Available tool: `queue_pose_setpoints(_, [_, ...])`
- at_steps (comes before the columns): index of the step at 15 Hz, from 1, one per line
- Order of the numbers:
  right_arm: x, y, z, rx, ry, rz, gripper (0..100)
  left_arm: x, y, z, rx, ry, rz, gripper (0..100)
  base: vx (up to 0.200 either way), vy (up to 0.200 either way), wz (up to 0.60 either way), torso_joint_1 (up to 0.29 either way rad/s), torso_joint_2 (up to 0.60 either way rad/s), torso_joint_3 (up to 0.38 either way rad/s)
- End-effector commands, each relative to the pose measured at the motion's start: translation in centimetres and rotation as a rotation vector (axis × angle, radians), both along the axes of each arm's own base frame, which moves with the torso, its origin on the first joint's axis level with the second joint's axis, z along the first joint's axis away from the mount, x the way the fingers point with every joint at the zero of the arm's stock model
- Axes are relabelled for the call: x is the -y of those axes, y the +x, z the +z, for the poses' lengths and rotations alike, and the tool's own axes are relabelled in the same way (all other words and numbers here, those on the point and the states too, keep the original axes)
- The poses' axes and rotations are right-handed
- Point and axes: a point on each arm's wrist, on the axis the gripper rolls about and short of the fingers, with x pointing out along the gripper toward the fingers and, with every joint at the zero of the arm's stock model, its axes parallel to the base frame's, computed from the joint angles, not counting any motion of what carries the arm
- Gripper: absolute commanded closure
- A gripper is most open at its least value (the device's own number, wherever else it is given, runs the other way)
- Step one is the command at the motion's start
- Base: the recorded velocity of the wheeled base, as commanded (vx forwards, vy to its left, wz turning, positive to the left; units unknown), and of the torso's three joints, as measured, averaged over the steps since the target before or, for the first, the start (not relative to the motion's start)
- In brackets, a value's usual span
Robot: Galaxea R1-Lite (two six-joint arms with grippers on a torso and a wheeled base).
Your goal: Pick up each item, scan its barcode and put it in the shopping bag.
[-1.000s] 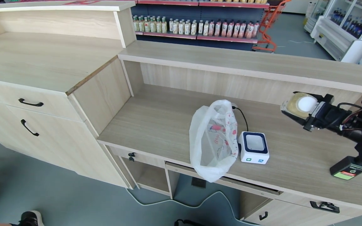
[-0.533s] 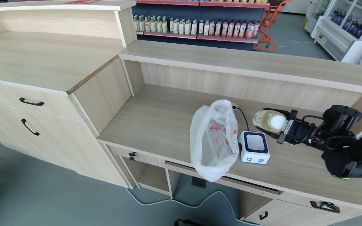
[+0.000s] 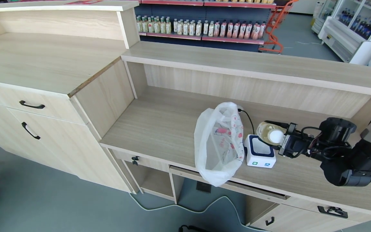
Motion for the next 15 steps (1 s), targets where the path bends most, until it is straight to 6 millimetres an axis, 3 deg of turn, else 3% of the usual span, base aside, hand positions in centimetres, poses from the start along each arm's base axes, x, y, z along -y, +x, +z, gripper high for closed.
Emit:
queue_pose_setpoints(1, [0.0, 0.3, -0.9, -0.011, -0.007, 0.005, 100, 0.0, 0.0, 0.0, -0.001, 0.000, 0.000, 0, 0.000, 0.000, 0.00, 0.000, 0.00, 0.000])
queue_pose_setpoints(15, [-0.7, 1.3, -1.8, 0.006, -0.008, 0.022, 100, 0.0, 0.0, 0.0, 0.001, 0.000, 0.000, 0, 0.000, 0.000, 0.00, 0.000, 0.00, 0.000])
